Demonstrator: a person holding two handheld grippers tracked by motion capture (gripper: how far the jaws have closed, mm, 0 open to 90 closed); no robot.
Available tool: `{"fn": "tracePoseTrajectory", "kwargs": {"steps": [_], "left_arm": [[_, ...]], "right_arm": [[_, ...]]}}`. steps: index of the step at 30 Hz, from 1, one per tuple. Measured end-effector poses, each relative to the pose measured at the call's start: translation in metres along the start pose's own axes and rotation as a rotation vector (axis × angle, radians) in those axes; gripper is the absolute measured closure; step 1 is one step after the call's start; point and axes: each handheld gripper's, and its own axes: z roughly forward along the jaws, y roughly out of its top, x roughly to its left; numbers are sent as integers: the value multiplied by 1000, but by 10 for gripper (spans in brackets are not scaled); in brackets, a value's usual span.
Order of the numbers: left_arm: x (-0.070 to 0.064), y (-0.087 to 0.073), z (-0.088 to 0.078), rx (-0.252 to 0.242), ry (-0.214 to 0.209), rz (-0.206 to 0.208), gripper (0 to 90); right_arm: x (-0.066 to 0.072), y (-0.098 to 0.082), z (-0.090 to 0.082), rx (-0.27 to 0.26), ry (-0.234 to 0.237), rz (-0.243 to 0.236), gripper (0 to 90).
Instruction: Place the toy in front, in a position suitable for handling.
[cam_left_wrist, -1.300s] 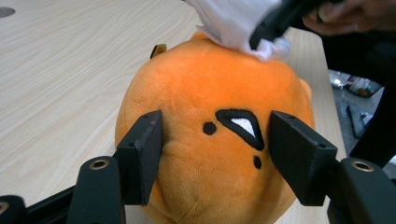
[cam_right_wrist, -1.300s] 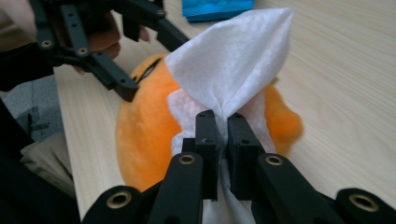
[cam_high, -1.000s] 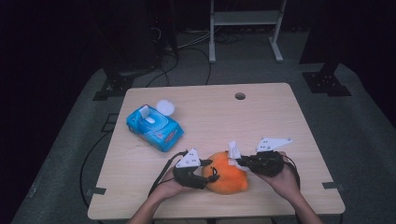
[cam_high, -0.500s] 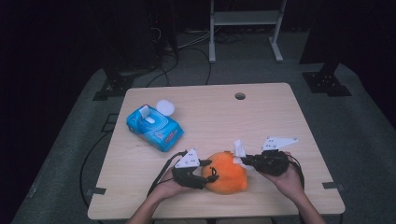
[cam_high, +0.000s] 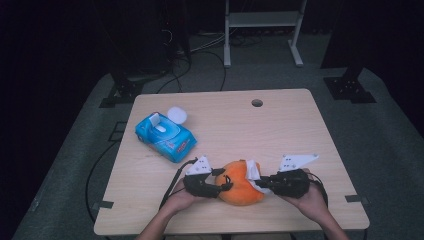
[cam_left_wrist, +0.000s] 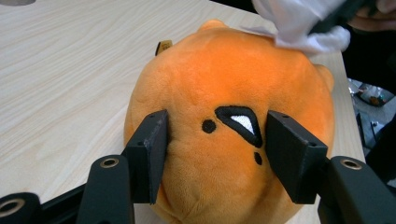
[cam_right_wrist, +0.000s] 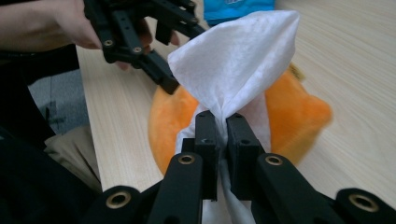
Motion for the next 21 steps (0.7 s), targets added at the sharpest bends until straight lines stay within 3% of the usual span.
{"fn": "tracePoseTrajectory", "kwargs": {"steps": [2, 7, 9, 11, 14, 15, 17, 20, 21], "left_arm": [[1, 0, 0, -4, -7, -13, 407], [3, 8, -7, -29, -66, -10, 319], [2, 7, -6, -11, -65, 23, 334], [2, 5, -3, -13, -55, 8, 402], [5, 7, -3, -21, -43, -3, 438], [6, 9, -2, -30, -27, -25, 452], [7, 9, 0, -31, -23, -32, 456], [9, 7, -1, -31, -21, -36, 457], [9, 6, -1, -31, -20, -37, 457]], "right_arm": [[-1, 0, 4, 15, -15, -14, 837], [-11, -5, 5, 17, -49, 30, 838], [-13, -5, 6, 17, -59, 32, 839], [-12, -2, 5, 12, -70, 28, 840], [-4, 3, 3, -5, -77, -6, 841], [7, 9, 4, -22, -47, -37, 841], [19, 12, 13, 4, -35, -84, 840], [23, 12, 24, 44, -46, -120, 840], [20, 12, 22, 40, -37, -109, 841]]}}
